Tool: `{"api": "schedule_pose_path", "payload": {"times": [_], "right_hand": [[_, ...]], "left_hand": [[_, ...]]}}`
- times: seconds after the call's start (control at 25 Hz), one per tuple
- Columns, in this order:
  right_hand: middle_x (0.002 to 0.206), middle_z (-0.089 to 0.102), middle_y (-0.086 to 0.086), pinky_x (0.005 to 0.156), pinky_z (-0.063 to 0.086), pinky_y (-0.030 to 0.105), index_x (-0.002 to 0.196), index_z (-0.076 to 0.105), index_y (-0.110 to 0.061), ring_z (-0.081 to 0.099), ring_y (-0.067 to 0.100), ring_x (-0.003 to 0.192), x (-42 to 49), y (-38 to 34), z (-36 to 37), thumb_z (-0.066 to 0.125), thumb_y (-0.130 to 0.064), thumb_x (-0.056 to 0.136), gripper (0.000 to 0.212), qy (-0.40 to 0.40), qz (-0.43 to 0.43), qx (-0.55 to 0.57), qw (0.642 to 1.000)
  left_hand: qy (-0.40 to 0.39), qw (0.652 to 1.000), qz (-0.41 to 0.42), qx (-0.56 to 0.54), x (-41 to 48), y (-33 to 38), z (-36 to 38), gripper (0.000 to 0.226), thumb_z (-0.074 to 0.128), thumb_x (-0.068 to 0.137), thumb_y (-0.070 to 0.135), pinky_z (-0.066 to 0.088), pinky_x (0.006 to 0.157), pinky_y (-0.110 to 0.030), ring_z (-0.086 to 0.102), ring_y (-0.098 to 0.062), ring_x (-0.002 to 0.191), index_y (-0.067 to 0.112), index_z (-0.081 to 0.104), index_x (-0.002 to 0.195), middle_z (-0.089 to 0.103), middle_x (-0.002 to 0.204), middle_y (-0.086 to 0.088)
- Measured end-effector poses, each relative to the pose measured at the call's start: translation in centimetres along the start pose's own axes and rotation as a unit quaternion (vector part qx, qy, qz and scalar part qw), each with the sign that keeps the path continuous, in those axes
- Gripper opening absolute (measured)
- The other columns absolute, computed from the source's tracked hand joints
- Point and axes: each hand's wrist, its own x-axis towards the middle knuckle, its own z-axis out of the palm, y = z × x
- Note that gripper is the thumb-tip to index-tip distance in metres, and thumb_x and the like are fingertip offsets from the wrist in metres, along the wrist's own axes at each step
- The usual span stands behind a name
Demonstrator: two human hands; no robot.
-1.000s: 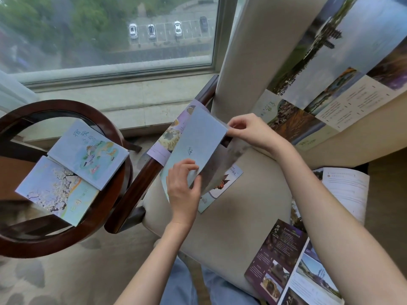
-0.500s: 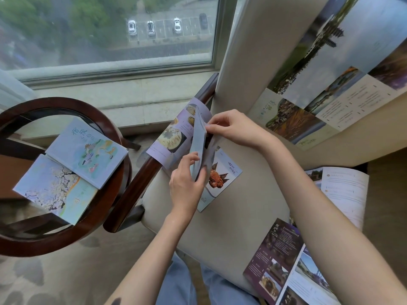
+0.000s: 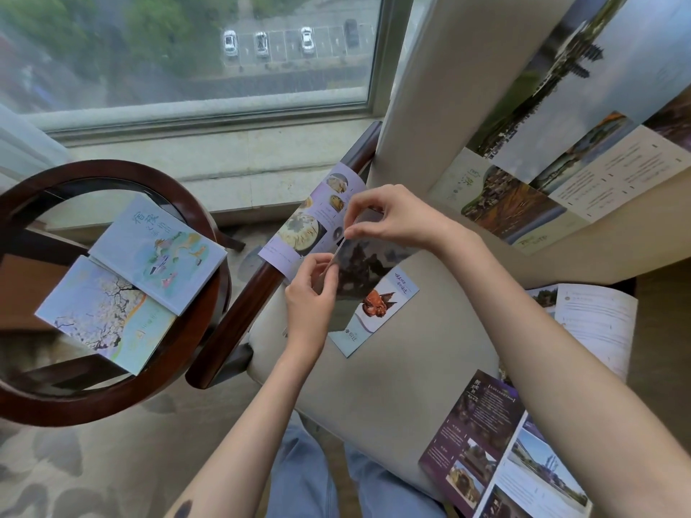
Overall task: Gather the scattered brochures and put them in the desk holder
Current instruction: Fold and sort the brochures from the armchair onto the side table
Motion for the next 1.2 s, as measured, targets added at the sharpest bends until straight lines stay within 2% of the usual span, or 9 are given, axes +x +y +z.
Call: {"api": "schedule_pose_path", "payload": {"times": [0.12, 0.36, 0.52, 0.64, 0.76, 0.84, 0.96, 1.04, 1.2], "right_hand": [[0.081, 0.067, -0.006, 0.079, 0.046, 0.029, 0.076, 0.068, -0.017, 0.06, 0.012, 0.083, 0.2, -0.1, 0.4, 0.069, -0.023, 0.08, 0.007, 0.044, 0.007, 0.008, 0.999], [0.073, 0.061, -0.02, 0.063, 0.038, -0.001, 0.073, 0.067, -0.027, 0.054, -0.011, 0.07, 0.9, 1.0, -3.0, 0.071, -0.022, 0.079, 0.008, 0.186, 0.053, 0.017, 0.981], [0.076, 0.063, -0.012, 0.062, 0.037, 0.001, 0.078, 0.068, -0.022, 0.053, -0.006, 0.071, 1.2, 0.6, -1.9, 0.069, -0.021, 0.08, 0.003, 0.16, 0.064, 0.008, 0.985], [0.073, 0.061, -0.012, 0.062, 0.036, 0.002, 0.075, 0.066, -0.021, 0.052, -0.001, 0.071, 1.6, -0.9, -0.7, 0.069, -0.022, 0.079, 0.006, 0.063, 0.031, -0.004, 0.998], [0.078, 0.064, -0.006, 0.065, 0.038, 0.009, 0.076, 0.065, -0.023, 0.051, 0.0, 0.071, 2.1, -2.4, 1.5, 0.069, -0.025, 0.079, 0.005, -0.033, -0.003, -0.027, 0.999], [0.084, 0.065, -0.003, 0.067, 0.039, 0.012, 0.082, 0.065, -0.023, 0.05, -0.002, 0.071, 2.4, -2.7, 2.3, 0.07, -0.026, 0.078, 0.007, -0.022, -0.02, -0.01, 1.0], [0.077, 0.063, -0.005, 0.069, 0.043, 0.016, 0.083, 0.064, -0.023, 0.052, -0.002, 0.067, 2.3, -1.5, 1.2, 0.072, -0.027, 0.078, 0.011, 0.038, 0.017, 0.04, 0.998], [0.077, 0.068, -0.002, 0.07, 0.046, 0.019, 0.079, 0.067, -0.017, 0.058, 0.001, 0.07, 2.2, -0.7, 0.6, 0.072, -0.027, 0.079, 0.01, 0.046, 0.043, 0.071, 0.996], [0.072, 0.064, -0.008, 0.053, 0.047, 0.011, 0.077, 0.063, -0.019, 0.059, -0.005, 0.055, 2.9, -1.7, 3.0, 0.064, -0.021, 0.087, 0.01, 0.066, 0.066, 0.196, 0.976]], "left_hand": [[-0.006, 1.0, 0.012, 0.023, 0.1, -0.2, -0.6, 0.006, 0.061, 0.089, 0.019, 0.047, 0.067, -0.011, 0.061, 0.007, 0.076, 0.022, 0.066, 0.088, 0.066, 0.08, 0.016], [-0.035, 0.997, -0.05, 0.055, -1.5, -2.8, -2.9, 0.018, 0.054, 0.092, 0.024, 0.047, 0.067, -0.031, 0.063, -0.004, 0.067, 0.015, 0.067, 0.083, 0.068, 0.075, 0.002], [-0.084, 0.991, -0.061, 0.081, -1.7, -3.6, -4.2, 0.022, 0.052, 0.093, 0.027, 0.041, 0.064, -0.031, 0.053, -0.007, 0.063, 0.018, 0.063, 0.076, 0.063, 0.068, -0.003], [-0.119, 0.985, -0.05, 0.114, -1.1, -2.8, -4.7, 0.018, 0.051, 0.09, 0.042, 0.04, 0.064, -0.015, 0.055, 0.001, 0.072, 0.029, 0.062, 0.083, 0.062, 0.073, 0.016], [-0.09, 0.994, -0.028, 0.055, 0.0, -1.4, -4.4, 0.016, 0.053, 0.091, 0.034, 0.046, 0.071, -0.014, 0.062, 0.001, 0.083, 0.026, 0.066, 0.095, 0.069, 0.086, 0.013], [-0.057, 0.996, 0.001, 0.061, 0.3, -0.7, -4.6, 0.016, 0.051, 0.093, 0.024, 0.047, 0.071, -0.023, 0.06, -0.002, 0.077, 0.022, 0.066, 0.087, 0.067, 0.079, 0.011], [0.028, 0.999, -0.01, 0.029, 0.6, -0.9, -6.0, 0.019, 0.049, 0.095, 0.017, 0.048, 0.067, -0.037, 0.061, -0.021, 0.074, 0.013, 0.062, 0.081, 0.064, 0.075, -0.003], [0.08, 0.997, -0.01, -0.001, 0.8, -1.3, -7.3, 0.02, 0.048, 0.095, 0.017, 0.047, 0.066, -0.034, 0.059, -0.015, 0.072, 0.011, 0.061, 0.082, 0.062, 0.074, 0.0], [0.151, 0.988, -0.03, -0.022, 1.0, -1.1, -8.4, 0.029, 0.045, 0.097, 0.016, 0.034, 0.056, -0.015, 0.042, 0.003, 0.057, 0.016, 0.053, 0.068, 0.046, 0.062, 0.005]]}}
